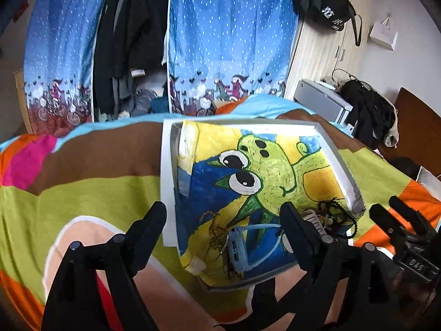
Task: Organize jewelry
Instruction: 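Move both tools back down to the white clip and red bracelet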
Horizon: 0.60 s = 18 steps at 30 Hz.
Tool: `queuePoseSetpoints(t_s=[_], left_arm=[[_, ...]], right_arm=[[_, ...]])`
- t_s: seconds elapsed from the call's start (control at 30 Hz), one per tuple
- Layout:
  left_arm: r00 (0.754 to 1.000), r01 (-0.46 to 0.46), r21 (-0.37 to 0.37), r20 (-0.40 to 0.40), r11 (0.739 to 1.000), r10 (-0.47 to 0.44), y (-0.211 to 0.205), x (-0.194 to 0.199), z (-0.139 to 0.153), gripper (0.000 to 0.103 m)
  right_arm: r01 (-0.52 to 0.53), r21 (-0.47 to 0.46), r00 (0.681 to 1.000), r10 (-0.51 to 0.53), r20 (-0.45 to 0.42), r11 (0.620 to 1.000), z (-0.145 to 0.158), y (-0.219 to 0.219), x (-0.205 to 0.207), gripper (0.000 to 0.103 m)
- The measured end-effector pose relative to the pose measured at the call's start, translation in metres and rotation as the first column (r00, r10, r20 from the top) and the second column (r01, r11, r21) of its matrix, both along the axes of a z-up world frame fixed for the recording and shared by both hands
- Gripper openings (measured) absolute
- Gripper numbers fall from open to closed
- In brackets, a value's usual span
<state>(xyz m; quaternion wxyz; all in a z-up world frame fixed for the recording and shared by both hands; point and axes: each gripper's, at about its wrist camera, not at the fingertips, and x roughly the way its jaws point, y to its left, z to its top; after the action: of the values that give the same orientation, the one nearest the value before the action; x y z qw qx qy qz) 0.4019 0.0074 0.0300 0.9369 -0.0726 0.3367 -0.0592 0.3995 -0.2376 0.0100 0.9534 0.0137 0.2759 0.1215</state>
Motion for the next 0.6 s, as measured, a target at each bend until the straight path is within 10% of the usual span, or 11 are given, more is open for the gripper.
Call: queuePoseSetpoints(t_s=[0.6], left_arm=[[0.986, 0.085, 0.049, 0.143, 0.995, -0.091, 0.004, -0.112, 0.042, 0.096]], right_arm=[[-0.034, -0.005, 0.985, 0.034, 0.166, 0.999, 0.056, -0.001, -0.111, 0.103]])
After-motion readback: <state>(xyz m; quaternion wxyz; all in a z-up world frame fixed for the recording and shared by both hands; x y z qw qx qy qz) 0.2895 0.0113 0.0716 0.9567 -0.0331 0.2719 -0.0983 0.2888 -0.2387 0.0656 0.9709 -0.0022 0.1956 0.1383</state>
